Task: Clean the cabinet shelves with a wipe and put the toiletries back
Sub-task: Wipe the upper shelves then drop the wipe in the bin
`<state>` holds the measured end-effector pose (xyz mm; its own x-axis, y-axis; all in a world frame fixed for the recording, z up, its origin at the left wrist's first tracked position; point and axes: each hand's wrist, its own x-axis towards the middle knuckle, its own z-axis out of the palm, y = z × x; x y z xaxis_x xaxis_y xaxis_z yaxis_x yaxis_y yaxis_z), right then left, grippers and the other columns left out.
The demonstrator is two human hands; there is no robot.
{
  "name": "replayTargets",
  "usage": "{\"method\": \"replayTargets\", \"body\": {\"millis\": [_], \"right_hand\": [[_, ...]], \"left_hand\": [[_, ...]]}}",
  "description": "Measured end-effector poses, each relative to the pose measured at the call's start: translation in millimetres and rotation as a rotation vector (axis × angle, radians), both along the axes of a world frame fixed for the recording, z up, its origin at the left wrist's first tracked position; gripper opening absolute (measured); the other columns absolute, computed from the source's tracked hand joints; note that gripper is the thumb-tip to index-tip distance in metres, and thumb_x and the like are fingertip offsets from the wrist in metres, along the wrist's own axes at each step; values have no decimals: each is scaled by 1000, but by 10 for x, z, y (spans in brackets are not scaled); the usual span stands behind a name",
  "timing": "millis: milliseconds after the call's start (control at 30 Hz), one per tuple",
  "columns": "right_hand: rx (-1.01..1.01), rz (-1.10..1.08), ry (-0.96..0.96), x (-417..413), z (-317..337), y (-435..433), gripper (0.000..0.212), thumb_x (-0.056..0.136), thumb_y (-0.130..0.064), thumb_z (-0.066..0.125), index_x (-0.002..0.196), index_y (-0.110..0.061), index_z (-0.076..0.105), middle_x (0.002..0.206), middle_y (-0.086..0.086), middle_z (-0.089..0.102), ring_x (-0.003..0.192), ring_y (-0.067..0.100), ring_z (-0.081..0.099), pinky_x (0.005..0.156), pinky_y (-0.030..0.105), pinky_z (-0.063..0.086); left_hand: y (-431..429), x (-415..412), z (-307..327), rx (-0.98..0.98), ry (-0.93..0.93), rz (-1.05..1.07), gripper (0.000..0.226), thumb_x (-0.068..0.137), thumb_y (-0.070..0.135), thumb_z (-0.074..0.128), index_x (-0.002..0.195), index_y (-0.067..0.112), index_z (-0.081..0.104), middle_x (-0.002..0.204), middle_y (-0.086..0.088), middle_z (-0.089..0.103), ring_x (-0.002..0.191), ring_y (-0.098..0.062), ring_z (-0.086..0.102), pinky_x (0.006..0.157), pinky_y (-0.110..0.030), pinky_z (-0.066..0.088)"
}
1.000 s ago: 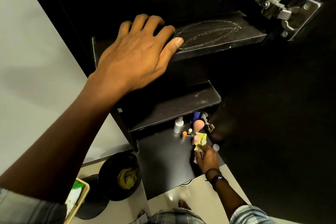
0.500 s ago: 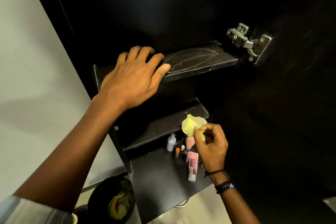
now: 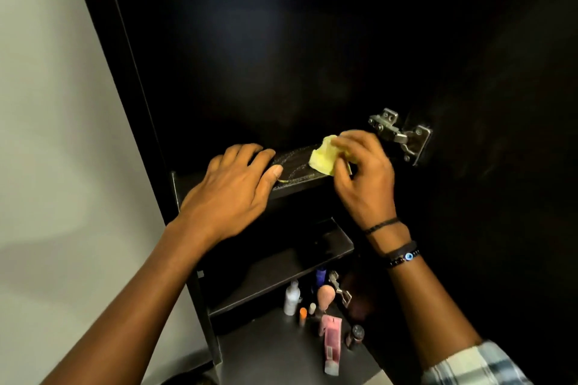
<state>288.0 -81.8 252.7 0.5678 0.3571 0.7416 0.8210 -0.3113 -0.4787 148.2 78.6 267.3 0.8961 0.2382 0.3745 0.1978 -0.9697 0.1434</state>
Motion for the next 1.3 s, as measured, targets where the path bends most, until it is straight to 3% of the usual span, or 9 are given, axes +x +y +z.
{"method": "replayTargets", "body": {"millis": [167,433,600,733,900,1033,1100,1200,1300], "right_hand": [[-619,-51,-167,-70,15,134,53,98,-46,23,138,-19,44,141,-3,48,133,15,40,118,33,18],[-670,295,-256,-933,23,279,60,97,-52,23,143,-18,39,152,0,35,144,12,22,121,33,12],[-651,106,-175,-287,159,139,78,89,-68,4,136,-23,47,140,-4,46,137,15,35,117,31,21],[-811,-165,17,427,382,44,79,94,-62,9,97,-4,63,113,15,61,120,30,49,107,36,34],[-836,-91,27,408,351,235,84,93,-54,-7,110,-4,59,111,18,59,111,32,50,101,35,34],[-680,232,-120,-342,257,434,37,101,-20,33,123,0,54,127,17,55,125,29,44,109,24,19],[-623,370,-201,-745,235,577,37,95,-20,34,112,-1,60,115,17,61,115,29,50,108,27,27],[-515,461,-386,-1161,118,735,27,85,-14,40,75,-3,63,76,15,64,77,32,56,83,37,41],[-539,487,-398,-1175,147,717,24,87,-15,46,73,-4,62,72,15,65,74,34,58,82,35,37]], "left_hand": [[9,-9,12,-115,-150,-46,49,99,50,19,133,26,43,132,9,46,126,-10,39,105,-35,33],[36,-97,212,-472,-385,35,47,99,48,22,122,23,55,120,6,56,117,-13,49,99,-30,36],[-12,-119,274,-489,-356,57,51,96,48,21,112,16,57,112,1,57,112,-18,50,94,-31,36],[-33,-152,300,-476,-299,97,49,96,50,19,113,21,55,111,6,55,111,-19,49,96,-34,36],[-117,-284,450,112,-157,173,37,99,36,32,130,23,48,131,5,52,114,-24,50,95,-45,41],[-119,-322,670,389,69,203,47,91,28,46,137,23,35,139,4,44,126,-21,42,101,-41,32],[-118,-324,787,470,87,233,52,89,27,48,138,23,31,140,3,42,127,-21,40,101,-41,31],[-129,-331,857,520,105,265,55,90,27,50,140,23,27,141,3,41,128,-21,40,103,-42,33],[-124,-327,859,543,137,280,54,90,29,48,140,23,26,139,3,43,126,-21,43,100,-42,34]]}}
